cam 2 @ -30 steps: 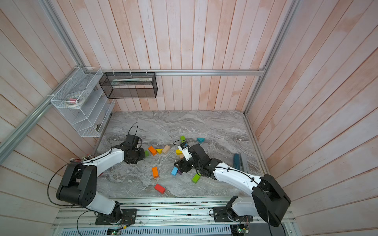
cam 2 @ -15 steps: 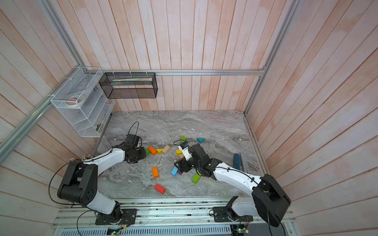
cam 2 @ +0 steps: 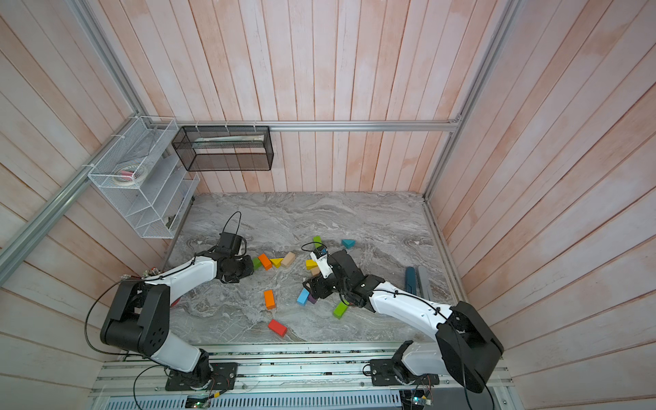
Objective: Assemble a heart with building blocks
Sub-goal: Assemble the building block at the center of the board.
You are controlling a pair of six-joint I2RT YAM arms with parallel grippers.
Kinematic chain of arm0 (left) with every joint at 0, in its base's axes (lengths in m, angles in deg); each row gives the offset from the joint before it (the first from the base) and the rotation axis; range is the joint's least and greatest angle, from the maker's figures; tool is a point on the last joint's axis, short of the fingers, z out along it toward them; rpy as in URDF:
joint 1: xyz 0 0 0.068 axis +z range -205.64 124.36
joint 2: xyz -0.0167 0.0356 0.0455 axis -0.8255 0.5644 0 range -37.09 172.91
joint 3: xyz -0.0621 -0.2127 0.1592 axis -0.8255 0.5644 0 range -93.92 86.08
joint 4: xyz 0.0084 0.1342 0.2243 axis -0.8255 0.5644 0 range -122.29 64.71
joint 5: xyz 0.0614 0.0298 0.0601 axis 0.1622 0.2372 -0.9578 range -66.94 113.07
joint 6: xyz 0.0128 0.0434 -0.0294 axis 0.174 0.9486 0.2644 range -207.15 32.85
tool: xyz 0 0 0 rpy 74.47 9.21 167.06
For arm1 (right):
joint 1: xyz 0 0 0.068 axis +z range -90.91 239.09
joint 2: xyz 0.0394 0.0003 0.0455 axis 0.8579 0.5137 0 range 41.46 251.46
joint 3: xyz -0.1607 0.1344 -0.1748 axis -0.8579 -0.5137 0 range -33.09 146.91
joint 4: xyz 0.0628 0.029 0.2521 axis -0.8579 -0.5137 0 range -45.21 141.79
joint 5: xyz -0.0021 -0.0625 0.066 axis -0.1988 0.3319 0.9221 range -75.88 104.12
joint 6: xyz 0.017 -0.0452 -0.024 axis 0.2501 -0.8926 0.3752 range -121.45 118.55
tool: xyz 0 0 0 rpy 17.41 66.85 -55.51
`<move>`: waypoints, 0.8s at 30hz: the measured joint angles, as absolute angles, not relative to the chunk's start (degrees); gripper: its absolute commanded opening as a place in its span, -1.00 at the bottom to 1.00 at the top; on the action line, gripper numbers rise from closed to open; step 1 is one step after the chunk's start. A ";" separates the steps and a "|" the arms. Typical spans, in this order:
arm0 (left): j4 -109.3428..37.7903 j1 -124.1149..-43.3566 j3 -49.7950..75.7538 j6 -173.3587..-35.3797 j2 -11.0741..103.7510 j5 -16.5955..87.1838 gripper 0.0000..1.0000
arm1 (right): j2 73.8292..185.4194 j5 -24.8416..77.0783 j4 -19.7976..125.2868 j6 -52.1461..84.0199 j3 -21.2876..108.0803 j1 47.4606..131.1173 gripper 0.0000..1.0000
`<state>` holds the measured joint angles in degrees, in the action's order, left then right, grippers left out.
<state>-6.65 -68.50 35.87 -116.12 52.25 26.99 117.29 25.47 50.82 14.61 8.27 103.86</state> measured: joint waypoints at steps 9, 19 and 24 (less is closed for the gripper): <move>-2.82 -68.46 34.82 -111.44 40.80 33.04 0.04 | 125.20 22.98 45.40 10.34 17.06 100.60 0.55; -4.90 -68.43 34.80 -102.15 30.74 46.79 0.56 | 140.35 13.98 38.08 1.69 30.08 100.56 0.62; -6.54 -68.43 35.39 -98.57 26.39 51.47 1.00 | 146.27 11.94 34.73 -0.85 35.63 100.56 0.62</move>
<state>-6.54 -68.43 35.39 -98.57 26.39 51.47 146.27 11.94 34.73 -0.85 35.63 100.56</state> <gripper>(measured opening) 0.944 0.808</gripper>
